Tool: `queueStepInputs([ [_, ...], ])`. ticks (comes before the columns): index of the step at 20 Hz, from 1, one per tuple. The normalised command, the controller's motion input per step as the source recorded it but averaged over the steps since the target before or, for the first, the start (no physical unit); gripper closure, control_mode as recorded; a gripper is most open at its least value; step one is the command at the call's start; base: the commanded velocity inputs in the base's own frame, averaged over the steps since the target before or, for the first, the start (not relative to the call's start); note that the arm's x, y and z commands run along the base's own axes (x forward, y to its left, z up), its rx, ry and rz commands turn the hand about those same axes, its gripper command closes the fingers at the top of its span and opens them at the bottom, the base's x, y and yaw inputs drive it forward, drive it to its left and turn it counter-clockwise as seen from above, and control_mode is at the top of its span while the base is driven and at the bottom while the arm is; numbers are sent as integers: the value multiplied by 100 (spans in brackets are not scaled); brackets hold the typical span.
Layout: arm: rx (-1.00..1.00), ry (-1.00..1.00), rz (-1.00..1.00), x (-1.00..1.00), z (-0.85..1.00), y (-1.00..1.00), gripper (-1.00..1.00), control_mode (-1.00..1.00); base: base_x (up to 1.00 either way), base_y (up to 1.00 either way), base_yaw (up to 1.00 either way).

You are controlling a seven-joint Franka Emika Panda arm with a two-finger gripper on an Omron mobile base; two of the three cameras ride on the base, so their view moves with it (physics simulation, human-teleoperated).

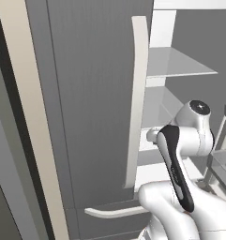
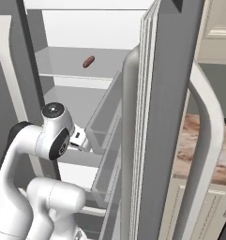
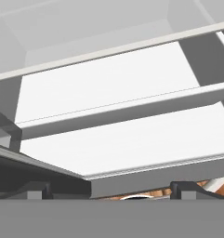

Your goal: Retrieve the sausage and cheese from the fridge and place them on the cutting board on the counter.

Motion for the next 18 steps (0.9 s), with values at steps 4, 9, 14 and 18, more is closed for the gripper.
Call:
queueStepInputs([
  [4,0,0,0,0,0,0,-100,100,0,0,0],
  [9,0,-8,2,-10,7,0,-100,-100,-10,0,2],
  [14,0,-21,1,-4,35,0,-100,-100,0,0,0],
  [18,0,-13,2,0,43,-2,-100,-100,0,0,0],
])
